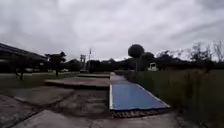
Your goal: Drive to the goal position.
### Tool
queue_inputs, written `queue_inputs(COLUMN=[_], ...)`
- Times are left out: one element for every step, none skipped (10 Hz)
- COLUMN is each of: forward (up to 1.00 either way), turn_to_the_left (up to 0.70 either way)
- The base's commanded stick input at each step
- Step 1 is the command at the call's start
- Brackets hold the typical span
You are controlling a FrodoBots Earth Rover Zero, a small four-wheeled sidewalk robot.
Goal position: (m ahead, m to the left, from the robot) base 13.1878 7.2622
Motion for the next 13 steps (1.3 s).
queue_inputs(forward=[0.50, 0.50, 0.50, 0.50, 0.50, 0.50, 0.50, 0.50, 0.50, 0.50, 0.50, 0.50, 0.50], turn_to_the_left=[0.00, 0.00, 0.00, -0.20, -0.50, -0.50, -0.50, -0.10, 0.00, 0.00, 0.00, 0.00, 0.00])
